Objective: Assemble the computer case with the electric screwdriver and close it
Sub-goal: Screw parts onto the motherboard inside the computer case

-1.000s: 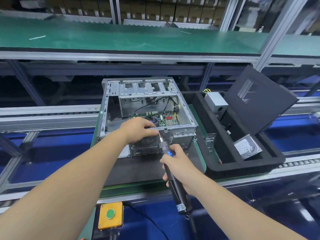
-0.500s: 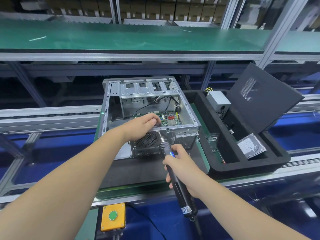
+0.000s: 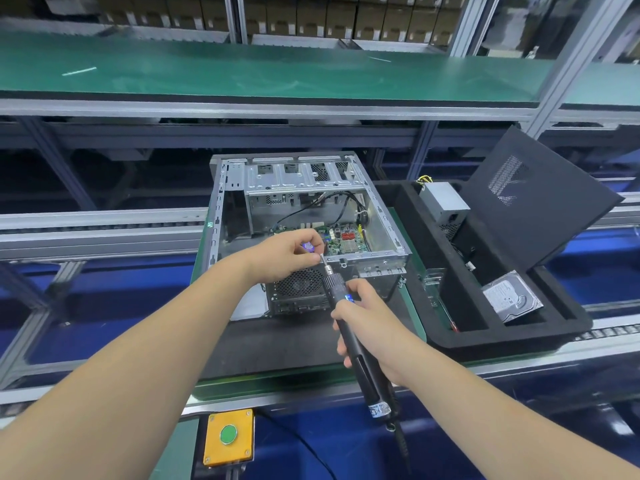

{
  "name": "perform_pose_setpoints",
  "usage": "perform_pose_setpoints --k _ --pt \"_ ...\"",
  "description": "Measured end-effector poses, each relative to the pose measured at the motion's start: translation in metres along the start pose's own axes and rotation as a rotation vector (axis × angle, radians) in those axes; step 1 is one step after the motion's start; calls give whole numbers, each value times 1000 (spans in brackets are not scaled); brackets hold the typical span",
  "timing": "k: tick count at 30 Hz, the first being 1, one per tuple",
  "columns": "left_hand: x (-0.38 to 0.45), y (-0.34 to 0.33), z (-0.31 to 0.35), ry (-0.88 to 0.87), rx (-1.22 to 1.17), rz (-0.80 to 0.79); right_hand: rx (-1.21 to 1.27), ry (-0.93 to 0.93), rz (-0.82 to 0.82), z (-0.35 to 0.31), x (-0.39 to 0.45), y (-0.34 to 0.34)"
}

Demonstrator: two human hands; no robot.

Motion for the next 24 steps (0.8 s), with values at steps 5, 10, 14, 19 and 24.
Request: perform_pose_setpoints --k 5,10,14,19,24 --pt "-1 0 0 -5 33 17 10 -13 -5 -2 3 0" --pt "-3 0 3 -3 74 38 -48 -37 -26 -3 2 4" --pt "-3 0 5 -11 91 43 -76 -34 -40 -5 1 8" --pt "-3 -1 4 -18 88 34 -96 -33 -34 -10 0 7" --pt "-3 -2 3 -12 120 30 -96 -25 -62 -17 -3 4"
Point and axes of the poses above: each hand's wrist, its own x-axis towards the middle knuckle, its own y-axis out of the back of the hand, z = x × y, the point moved 6 cm from there along x, towards the middle knuckle, and after that the axes turned 9 degrees about y, right-handed, at the moved point
